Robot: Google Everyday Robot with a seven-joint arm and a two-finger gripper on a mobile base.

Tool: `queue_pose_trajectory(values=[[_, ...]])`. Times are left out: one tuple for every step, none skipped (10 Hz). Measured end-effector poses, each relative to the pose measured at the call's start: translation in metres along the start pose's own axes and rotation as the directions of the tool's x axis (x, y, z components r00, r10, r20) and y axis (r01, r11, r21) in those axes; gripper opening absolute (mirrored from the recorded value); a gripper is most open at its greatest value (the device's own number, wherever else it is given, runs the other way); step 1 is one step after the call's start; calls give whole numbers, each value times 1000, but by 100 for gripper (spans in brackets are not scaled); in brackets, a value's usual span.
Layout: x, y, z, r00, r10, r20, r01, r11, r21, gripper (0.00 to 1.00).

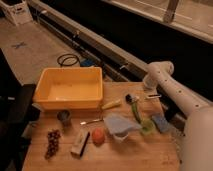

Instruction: Place brush in table surface

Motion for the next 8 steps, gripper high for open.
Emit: queue_pose_trajectory(values=[[4,-2,11,1000,17,12,-17,1000,-12,80],[7,-5,25,998,44,35,-43,998,-35,80],[11,-4,36,997,62,53,-59,997,-56,80],[15,-3,43,994,84,74,-79,994,-72,79],[18,0,46,993,87,74,-81,993,-82,75],[17,0,46,994,82,68,-76,994,-84,62],[18,0,45,994,83,68,-77,993,-85,53],[18,0,45,994,83,68,-77,994,-83,45]])
